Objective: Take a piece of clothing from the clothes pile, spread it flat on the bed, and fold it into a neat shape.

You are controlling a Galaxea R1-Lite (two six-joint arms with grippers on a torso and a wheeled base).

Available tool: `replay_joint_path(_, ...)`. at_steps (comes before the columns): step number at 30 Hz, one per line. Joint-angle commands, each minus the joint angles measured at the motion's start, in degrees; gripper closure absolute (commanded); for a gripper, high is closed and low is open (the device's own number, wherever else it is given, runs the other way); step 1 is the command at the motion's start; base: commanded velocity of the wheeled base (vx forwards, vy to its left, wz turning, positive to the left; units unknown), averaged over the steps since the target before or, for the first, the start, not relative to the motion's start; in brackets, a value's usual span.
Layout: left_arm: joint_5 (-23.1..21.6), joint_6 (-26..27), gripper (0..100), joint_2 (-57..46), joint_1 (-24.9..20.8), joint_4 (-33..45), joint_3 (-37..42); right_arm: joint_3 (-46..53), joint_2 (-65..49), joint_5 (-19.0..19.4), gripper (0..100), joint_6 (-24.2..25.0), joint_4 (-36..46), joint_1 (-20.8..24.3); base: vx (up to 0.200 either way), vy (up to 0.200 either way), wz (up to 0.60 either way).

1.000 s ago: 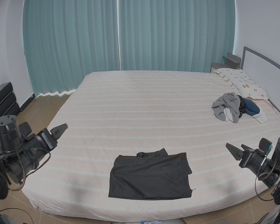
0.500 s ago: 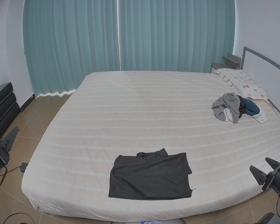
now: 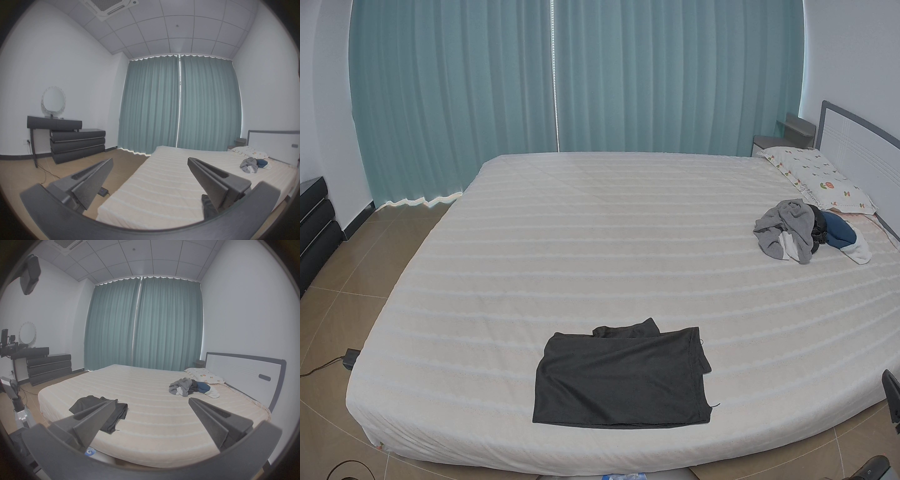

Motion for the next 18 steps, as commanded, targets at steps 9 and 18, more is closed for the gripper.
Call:
replay_joint_path(9, -0.3, 6.4, 0, -7.5, 8.3, -0.8, 0.8, -5.3, -7.4, -0.7, 0, -1.1, 7.9, -3.2, 0.0, 0.0, 0.0)
replay_joint_path(18, -2.3, 6.0, 0, -11.5, 8.3, -0.9, 3.3, -3.7, -13.6, 1.6, 0, -1.9, 11.5, -6.8, 0.0, 0.0, 0.0)
